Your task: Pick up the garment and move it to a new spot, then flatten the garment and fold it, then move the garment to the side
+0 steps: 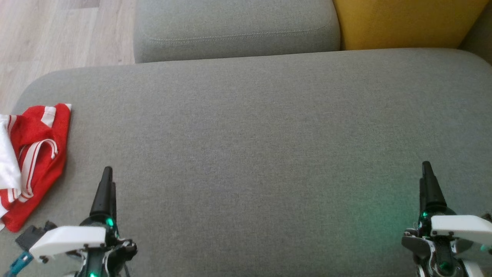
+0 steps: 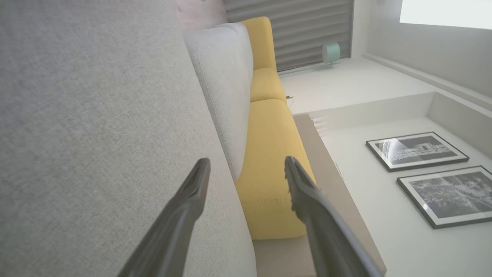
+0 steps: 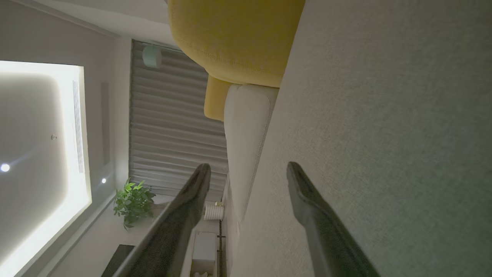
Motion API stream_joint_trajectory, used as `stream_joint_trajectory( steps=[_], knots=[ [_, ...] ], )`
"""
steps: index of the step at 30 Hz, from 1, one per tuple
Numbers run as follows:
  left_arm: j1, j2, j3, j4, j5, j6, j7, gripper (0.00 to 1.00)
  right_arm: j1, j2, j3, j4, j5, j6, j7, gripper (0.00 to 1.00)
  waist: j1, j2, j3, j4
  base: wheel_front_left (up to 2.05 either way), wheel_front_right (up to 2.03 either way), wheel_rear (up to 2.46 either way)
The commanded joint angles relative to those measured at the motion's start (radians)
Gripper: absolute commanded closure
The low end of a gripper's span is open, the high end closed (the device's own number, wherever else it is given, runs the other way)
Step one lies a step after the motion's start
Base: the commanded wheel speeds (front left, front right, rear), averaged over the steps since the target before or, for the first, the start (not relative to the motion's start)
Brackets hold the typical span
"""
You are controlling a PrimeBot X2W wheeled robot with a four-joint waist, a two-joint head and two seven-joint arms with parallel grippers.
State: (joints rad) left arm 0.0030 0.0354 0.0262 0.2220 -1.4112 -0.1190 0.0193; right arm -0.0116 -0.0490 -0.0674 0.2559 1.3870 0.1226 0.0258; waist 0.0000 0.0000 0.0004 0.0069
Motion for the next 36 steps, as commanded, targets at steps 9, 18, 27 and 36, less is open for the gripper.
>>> stream_joint_trajectory(
  steps=[9,18,27,36],
  knots=[
    [-0.058,0.031,-0.006,-0.094,0.185,-0.006,-0.034,0.00,-0.052,-0.016,0.021,-0.086,-0.197,0.003,-0.023,0.00,0.0000,0.0000,-0.004,0.003,0.00,0.00,0.00],
    [-0.051,0.040,-0.014,-0.130,0.307,-0.006,-0.058,0.00,-0.051,-0.028,0.047,-0.125,-0.338,0.003,-0.034,0.00,0.0000,0.0000,-0.007,0.003,0.00,0.00,0.00],
    [-0.043,0.055,-0.030,-0.165,0.448,-0.007,-0.084,0.00,-0.046,-0.040,0.073,-0.155,-0.483,0.004,-0.048,0.00,0.0000,0.0000,-0.009,0.004,0.00,0.00,0.00],
    [-0.035,0.068,-0.047,-0.194,0.607,-0.006,-0.111,0.00,-0.036,-0.047,0.097,-0.167,-0.614,0.004,-0.056,0.00,0.0000,0.0000,-0.013,0.010,0.00,0.00,0.00]
  ],
)
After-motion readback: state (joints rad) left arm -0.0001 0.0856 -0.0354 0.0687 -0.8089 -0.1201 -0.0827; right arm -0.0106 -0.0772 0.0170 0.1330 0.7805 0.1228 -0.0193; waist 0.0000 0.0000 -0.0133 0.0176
